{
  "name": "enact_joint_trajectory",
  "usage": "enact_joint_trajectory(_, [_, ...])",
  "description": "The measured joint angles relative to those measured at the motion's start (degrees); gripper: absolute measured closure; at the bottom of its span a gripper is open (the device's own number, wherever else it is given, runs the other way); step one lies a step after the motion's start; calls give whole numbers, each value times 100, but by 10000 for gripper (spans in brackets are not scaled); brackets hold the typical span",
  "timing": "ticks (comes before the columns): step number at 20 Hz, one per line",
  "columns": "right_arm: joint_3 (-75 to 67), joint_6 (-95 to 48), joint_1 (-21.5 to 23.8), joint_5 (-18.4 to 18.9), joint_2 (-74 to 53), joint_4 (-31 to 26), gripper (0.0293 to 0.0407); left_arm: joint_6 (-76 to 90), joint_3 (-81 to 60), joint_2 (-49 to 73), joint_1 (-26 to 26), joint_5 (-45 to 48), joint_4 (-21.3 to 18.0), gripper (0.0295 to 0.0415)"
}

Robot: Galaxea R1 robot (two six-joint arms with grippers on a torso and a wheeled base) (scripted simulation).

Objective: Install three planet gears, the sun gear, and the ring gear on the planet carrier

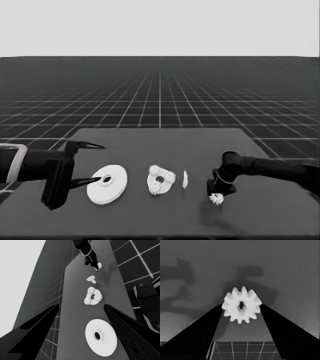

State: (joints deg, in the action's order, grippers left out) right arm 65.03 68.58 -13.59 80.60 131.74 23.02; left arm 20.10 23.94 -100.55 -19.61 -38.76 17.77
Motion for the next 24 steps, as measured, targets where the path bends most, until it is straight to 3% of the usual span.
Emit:
enact_joint_trajectory(1, [1, 0, 1, 0, 0, 1, 390, 0, 0, 0, 0, 0, 0, 326])
enact_joint_trajectory(8, [1, -1, 1, 0, 0, 2, 390, 0, 0, 0, 0, 0, 0, 326])
enact_joint_trajectory(9, [-413, 154, 439, 277, -168, -433, 390, 0, 0, 0, 0, 0, 0, 326])
enact_joint_trajectory(11, [-675, 256, 1039, 493, -275, -937, 390, 0, 0, 0, 0, 0, 0, 326])
enact_joint_trajectory(18, [-732, 276, 1345, 587, -299, -1224, 390, 0, 0, 0, 0, 0, 0, 326])
enact_joint_trajectory(19, [-35, 1486, 1445, 856, 899, -1249, 390, 0, 0, 0, 0, 0, 0, 326])
enact_joint_trajectory(21, [1585, 1647, 1522, 873, 3252, -1341, 390, 0, 0, 0, 0, 0, 0, 326])
enact_joint_trajectory(24, [2909, 1132, 1535, 783, 4199, -1382, 390, 0, 0, 0, 0, 0, 0, 326])
